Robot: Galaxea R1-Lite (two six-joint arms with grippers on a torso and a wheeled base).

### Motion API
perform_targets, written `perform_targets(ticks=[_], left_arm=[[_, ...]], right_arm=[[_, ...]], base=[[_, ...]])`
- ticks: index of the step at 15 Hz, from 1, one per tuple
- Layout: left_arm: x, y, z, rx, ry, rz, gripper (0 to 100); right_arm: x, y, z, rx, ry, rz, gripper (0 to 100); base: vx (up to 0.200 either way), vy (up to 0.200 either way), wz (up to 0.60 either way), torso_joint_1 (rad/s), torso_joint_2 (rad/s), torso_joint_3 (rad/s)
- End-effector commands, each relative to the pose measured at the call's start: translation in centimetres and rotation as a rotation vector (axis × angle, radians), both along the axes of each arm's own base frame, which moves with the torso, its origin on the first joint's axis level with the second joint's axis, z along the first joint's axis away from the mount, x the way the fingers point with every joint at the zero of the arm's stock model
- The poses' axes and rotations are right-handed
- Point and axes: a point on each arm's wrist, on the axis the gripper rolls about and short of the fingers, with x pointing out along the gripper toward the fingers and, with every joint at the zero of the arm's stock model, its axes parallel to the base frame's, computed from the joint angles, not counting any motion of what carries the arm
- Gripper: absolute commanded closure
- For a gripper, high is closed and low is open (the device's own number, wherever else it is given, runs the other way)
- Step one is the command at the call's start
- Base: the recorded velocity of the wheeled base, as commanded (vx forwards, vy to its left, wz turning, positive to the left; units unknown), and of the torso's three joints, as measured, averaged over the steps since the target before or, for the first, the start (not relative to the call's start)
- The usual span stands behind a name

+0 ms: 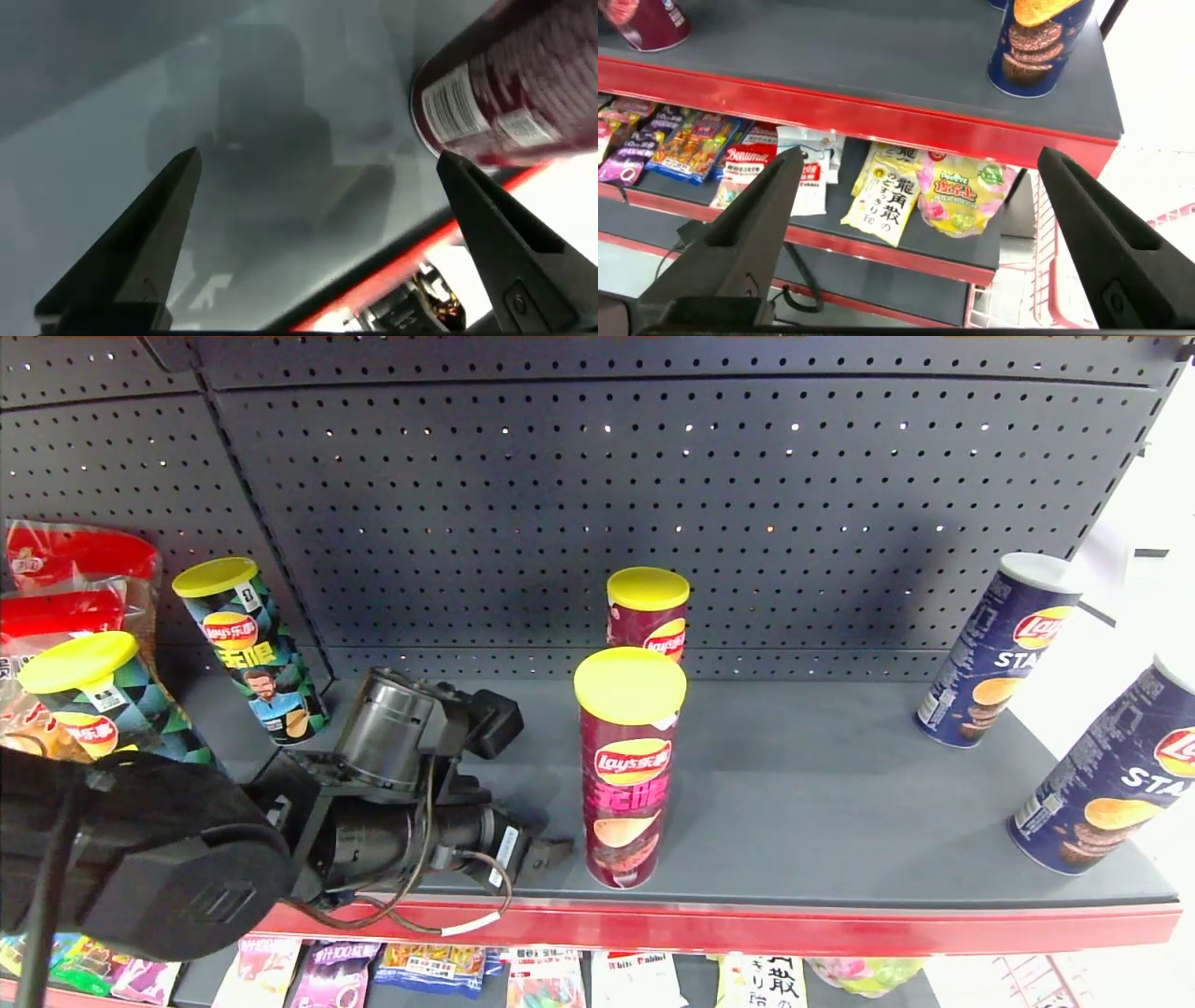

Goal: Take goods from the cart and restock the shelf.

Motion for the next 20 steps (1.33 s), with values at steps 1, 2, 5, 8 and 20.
perform_targets(ticks=[1, 2, 5, 8, 20], left_arm=[[0.6, -0.5, -0.6, 0.011, 0.013, -0.003, 0], [0.6, -0.6, -0.7, 0.012, 0.014, -0.003, 0], [0.8, -0.6, -0.9, 0.016, 0.018, 0.002, 0], [1.1, -0.7, -1.1, 0.020, 0.020, 0.005, 0], [2.8, -1.8, -0.8, 0.008, -0.012, 0.017, 0]], right_arm=[[-0.1, 0.0, 0.0, 0.001, -0.004, 0.000, 0], [-0.1, 0.0, 0.0, 0.001, -0.005, 0.000, 0], [0.0, 0.0, 0.0, 0.000, -0.001, 0.000, 0], [0.0, 0.0, 0.0, 0.000, -0.002, 0.000, 0], [0.0, 0.0, 0.0, 0.000, -0.002, 0.000, 0]], base=[[0.000, 0.000, 0.00, 0.000, 0.00, 0.000], [0.000, 0.000, 0.00, 0.000, 0.00, 0.000], [0.000, 0.000, 0.00, 0.000, 0.00, 0.000], [0.000, 0.000, 0.00, 0.000, 0.00, 0.000], [0.000, 0.000, 0.00, 0.000, 0.00, 0.000]])
